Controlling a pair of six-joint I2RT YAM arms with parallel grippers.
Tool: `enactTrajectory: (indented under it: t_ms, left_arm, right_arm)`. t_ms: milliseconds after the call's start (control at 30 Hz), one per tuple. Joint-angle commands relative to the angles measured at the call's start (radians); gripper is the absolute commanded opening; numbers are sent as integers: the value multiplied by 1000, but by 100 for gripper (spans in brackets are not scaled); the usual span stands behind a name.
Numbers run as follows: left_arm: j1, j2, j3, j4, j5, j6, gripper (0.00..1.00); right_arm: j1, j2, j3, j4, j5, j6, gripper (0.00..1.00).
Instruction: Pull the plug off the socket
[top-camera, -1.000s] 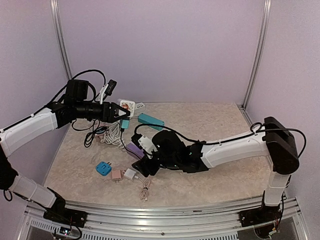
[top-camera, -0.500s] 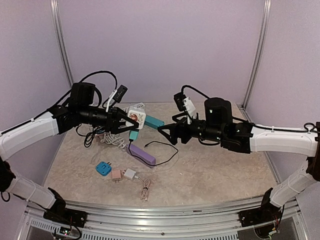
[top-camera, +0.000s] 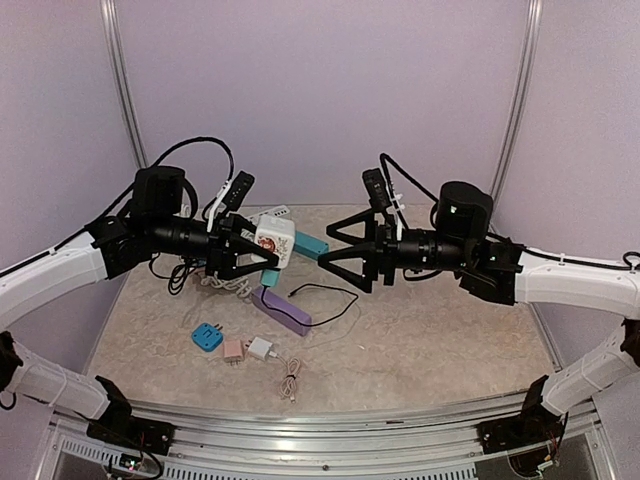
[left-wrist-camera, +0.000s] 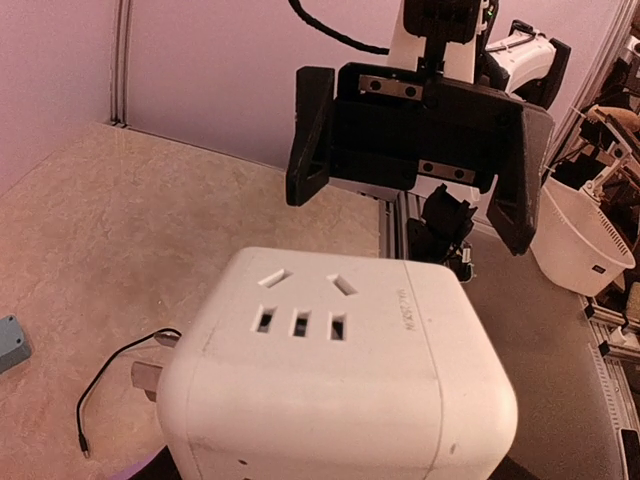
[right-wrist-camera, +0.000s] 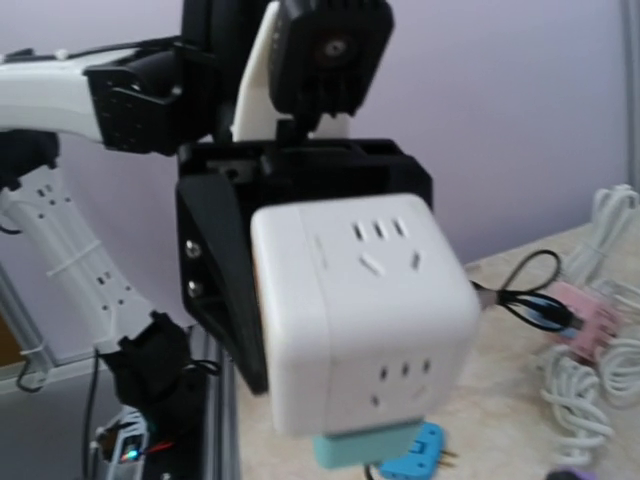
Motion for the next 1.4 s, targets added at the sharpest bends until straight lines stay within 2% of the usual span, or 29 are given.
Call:
enactTrajectory:
  t_ms: [0,533,800,1267,1367]
  left_arm:
    - [-20,-19,-5,38,8,33,5]
    - [-71,-1,-3,31,31,48,5]
    - [-74,11,3,27,46,48,5]
    - [-74,24,4,39,55,31,4]
    - [-73,28,5,37,52,26,5]
  right_arm:
    - [-7,67,54,28,-79,18,97]
    - [1,207,152,80,-141,57,98]
    - [17,228,183,77,-190,54,96]
    - [31,271,214,64,-214,58,81]
    - [33,277,216,67,-216,64,71]
